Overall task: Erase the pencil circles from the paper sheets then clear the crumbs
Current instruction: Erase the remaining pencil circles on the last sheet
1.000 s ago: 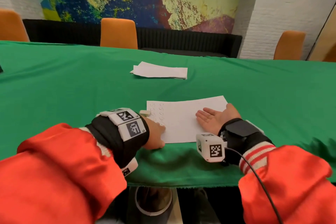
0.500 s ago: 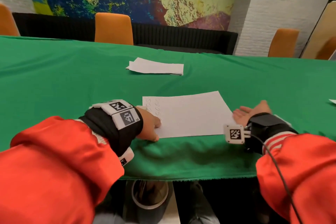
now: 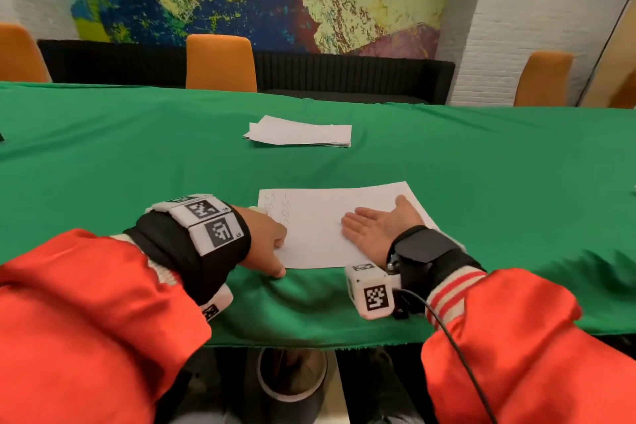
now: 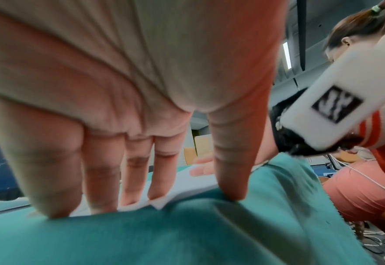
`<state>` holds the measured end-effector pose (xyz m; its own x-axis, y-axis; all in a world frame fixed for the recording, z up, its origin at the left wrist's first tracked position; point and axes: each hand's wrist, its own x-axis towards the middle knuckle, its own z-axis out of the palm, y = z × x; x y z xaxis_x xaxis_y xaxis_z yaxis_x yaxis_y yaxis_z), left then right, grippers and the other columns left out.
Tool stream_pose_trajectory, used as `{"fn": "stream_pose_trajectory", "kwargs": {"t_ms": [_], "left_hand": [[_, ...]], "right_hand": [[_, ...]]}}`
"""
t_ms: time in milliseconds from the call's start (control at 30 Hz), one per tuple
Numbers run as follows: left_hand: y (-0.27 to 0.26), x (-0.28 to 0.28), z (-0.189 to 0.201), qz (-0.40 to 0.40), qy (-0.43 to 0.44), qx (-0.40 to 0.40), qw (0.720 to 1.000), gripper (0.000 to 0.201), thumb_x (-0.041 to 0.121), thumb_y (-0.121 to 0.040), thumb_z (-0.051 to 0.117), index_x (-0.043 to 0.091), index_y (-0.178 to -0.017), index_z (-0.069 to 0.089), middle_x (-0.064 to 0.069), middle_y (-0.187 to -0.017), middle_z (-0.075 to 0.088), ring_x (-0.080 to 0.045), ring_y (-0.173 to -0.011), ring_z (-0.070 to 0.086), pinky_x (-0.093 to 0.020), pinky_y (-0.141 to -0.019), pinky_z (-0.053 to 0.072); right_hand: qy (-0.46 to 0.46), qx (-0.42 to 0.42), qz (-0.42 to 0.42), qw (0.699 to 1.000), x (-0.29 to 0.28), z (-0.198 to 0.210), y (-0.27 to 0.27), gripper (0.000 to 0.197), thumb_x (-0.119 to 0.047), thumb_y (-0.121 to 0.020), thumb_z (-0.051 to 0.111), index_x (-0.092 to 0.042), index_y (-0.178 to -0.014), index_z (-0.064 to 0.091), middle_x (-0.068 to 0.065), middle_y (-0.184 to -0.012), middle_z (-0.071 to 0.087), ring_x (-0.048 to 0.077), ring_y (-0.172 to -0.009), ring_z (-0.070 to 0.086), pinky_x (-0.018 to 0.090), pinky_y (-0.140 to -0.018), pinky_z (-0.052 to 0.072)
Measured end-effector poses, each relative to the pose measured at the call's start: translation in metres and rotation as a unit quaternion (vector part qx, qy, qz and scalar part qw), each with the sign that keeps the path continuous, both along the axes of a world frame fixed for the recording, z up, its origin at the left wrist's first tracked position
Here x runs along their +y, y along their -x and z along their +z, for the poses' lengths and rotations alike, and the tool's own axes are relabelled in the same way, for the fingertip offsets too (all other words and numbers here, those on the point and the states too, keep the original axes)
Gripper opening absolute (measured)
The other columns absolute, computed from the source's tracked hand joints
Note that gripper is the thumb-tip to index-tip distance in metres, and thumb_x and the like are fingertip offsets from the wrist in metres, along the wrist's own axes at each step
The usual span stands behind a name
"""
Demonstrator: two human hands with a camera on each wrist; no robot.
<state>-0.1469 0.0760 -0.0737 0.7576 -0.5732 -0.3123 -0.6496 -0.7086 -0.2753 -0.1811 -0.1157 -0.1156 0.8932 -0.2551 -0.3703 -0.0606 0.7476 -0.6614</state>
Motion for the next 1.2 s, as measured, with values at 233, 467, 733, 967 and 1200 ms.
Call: {"fn": "stream_pose_trajectory", "kwargs": {"t_ms": [233, 467, 733, 967, 1200], "left_hand": [[-0.003, 0.001, -0.002, 0.001, 0.016, 0.008, 1.000, 0.050, 0.051, -0.087, 0.056, 0.023, -0.128, 0.047, -0.003, -0.129, 0.051, -0.022, -0.113, 0.051, -0.024, -0.080, 0.036], [-0.004, 0.003, -0.001, 0.008, 0.023, 0.017, 1.000, 0.050, 0.053, -0.086, 0.055, 0.025, -0.127, 0.047, -0.001, -0.131, 0.049, -0.019, -0.105, 0.050, -0.025, -0.082, 0.036], [-0.006, 0.005, -0.004, -0.003, 0.037, 0.010, 0.999, 0.052, 0.052, -0.086, 0.056, 0.024, -0.128, 0.047, -0.002, -0.130, 0.050, -0.022, -0.114, 0.050, -0.024, -0.079, 0.034], [-0.006, 0.005, -0.003, 0.002, 0.049, 0.020, 0.999, 0.053, 0.053, -0.085, 0.059, 0.025, -0.129, 0.047, -0.001, -0.129, 0.052, -0.021, -0.113, 0.051, -0.024, -0.080, 0.036], [-0.007, 0.004, -0.002, -0.007, 0.044, 0.029, 0.999, 0.055, 0.050, -0.087, 0.059, 0.022, -0.132, 0.045, 0.000, -0.132, 0.051, -0.021, -0.116, 0.051, -0.023, -0.078, 0.032]], "right_hand": [[0.013, 0.046, -0.235, 0.971, -0.075, 0.016, 0.014, 0.071, -0.051, -0.099, 0.011, 0.002, -0.140, 0.032, 0.018, -0.150, 0.028, 0.027, -0.139, 0.028, 0.036, -0.113, 0.022], [-0.001, -0.013, -0.018, 1.000, 0.007, 0.002, -0.008, 0.078, -0.056, -0.097, 0.011, 0.006, -0.140, 0.030, 0.021, -0.149, 0.028, 0.032, -0.139, 0.026, 0.041, -0.113, 0.020], [0.033, 0.073, -0.183, 0.980, -0.064, 0.015, 0.003, 0.069, -0.047, -0.099, 0.011, 0.005, -0.142, 0.027, 0.018, -0.151, 0.027, 0.028, -0.139, 0.027, 0.036, -0.114, 0.021], [-0.014, -0.014, -0.042, 0.999, -0.011, 0.039, -0.056, 0.072, -0.049, -0.099, 0.008, 0.005, -0.145, 0.019, 0.019, -0.152, 0.022, 0.031, -0.141, 0.023, 0.039, -0.115, 0.018], [0.065, 0.036, 0.007, 0.997, -0.023, -0.008, -0.094, 0.073, -0.050, -0.096, -0.002, -0.001, -0.146, 0.019, 0.016, -0.149, 0.029, 0.032, -0.136, 0.031, 0.043, -0.093, 0.034]]}}
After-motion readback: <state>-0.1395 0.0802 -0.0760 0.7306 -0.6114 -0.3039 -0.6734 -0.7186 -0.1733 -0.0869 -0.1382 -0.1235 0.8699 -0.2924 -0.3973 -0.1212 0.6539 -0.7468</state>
